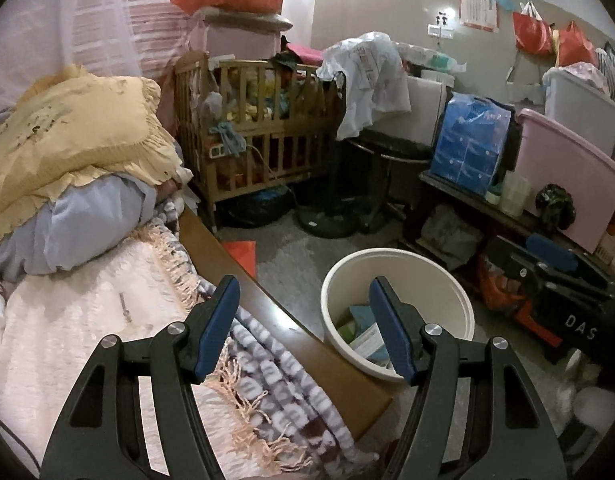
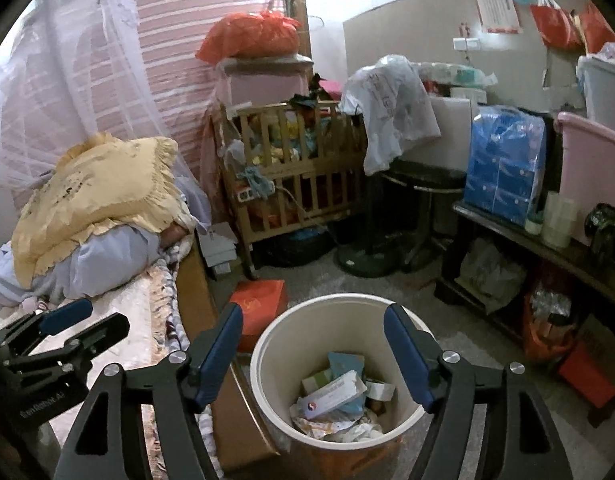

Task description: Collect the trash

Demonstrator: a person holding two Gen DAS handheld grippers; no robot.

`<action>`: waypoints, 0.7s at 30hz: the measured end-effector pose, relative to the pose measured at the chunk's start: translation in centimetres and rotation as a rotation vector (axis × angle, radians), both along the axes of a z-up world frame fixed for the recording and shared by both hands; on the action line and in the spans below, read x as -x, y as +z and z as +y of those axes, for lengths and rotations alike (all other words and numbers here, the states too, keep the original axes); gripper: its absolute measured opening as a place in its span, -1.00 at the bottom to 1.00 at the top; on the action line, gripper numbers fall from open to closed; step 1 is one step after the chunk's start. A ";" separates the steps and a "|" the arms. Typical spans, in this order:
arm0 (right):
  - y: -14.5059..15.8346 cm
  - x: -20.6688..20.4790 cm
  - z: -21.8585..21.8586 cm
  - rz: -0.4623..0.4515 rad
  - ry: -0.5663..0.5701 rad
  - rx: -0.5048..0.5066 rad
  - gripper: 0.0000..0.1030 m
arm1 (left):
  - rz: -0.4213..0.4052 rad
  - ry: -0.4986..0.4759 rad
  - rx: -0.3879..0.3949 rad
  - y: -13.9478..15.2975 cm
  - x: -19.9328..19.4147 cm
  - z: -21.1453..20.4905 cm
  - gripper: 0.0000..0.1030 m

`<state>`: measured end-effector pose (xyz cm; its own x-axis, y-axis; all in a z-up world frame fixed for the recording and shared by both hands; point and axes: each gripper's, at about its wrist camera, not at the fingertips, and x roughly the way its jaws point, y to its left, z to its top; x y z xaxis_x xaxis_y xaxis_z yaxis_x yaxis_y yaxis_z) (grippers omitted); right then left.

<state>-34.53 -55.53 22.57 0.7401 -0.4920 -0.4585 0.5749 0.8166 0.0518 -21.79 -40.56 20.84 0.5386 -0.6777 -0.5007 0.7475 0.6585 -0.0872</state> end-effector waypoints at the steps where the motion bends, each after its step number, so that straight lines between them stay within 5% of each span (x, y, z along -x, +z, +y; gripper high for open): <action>1: 0.2 0.1 0.2 -0.003 -0.001 0.006 0.47 | -0.001 0.001 0.007 0.2 0.0 0.3 0.29; 21: 1.1 0.1 2.2 -0.016 0.015 0.026 0.57 | -0.031 0.018 0.040 1.3 0.6 2.1 0.29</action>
<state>-34.63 -53.36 23.72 0.7544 -0.4923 -0.4341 0.5618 0.8263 0.0392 -22.41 -38.42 22.12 0.5659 -0.6866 -0.4565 0.7381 0.6685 -0.0905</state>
